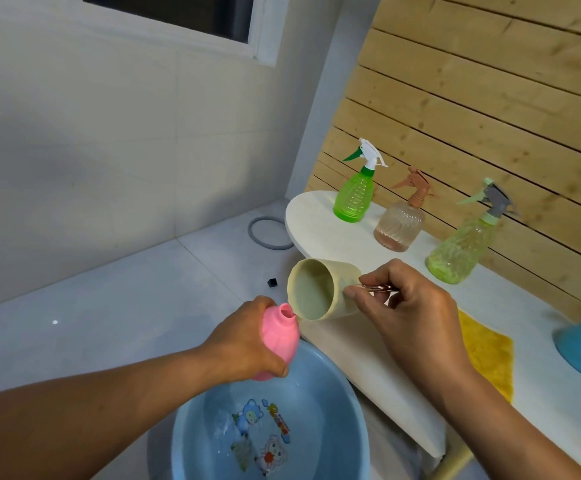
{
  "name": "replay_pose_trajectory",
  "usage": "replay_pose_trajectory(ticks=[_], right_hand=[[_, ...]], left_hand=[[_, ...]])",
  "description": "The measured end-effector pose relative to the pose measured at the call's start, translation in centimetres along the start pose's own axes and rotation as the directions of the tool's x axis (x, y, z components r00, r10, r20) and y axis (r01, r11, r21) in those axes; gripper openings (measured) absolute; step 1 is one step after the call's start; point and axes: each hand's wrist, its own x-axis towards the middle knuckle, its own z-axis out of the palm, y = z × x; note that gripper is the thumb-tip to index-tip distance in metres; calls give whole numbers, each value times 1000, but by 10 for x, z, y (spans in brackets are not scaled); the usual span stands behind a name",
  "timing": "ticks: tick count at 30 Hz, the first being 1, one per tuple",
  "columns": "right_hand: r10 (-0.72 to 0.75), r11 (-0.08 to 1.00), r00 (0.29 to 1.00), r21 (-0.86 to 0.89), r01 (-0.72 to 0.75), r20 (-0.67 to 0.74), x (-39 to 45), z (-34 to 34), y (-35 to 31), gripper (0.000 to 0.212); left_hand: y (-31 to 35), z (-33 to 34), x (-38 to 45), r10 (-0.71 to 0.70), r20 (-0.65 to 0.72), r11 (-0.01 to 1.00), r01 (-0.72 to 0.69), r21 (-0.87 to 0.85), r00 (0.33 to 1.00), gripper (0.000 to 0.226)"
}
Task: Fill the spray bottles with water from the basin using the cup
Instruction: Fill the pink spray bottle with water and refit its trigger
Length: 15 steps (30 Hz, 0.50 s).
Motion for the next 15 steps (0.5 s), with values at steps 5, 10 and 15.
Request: replay_pose_trajectory(ticks=[5,10,15], right_hand=[[-104,991,994,-91,101,-29,-1,-2,-2,14],[-222,960,973,-189,207,-61,-2,-4,-1,16],[-342,910,936,-278,309,-79,-3,-4,0,15]], left_hand=[[1,2,0,2,3,1000,-2,4,1000,96],[3,2,0,13,4,1000,-13,-6,1000,95],[5,2,-2,19,9,1000,-19,-4,1000,94]])
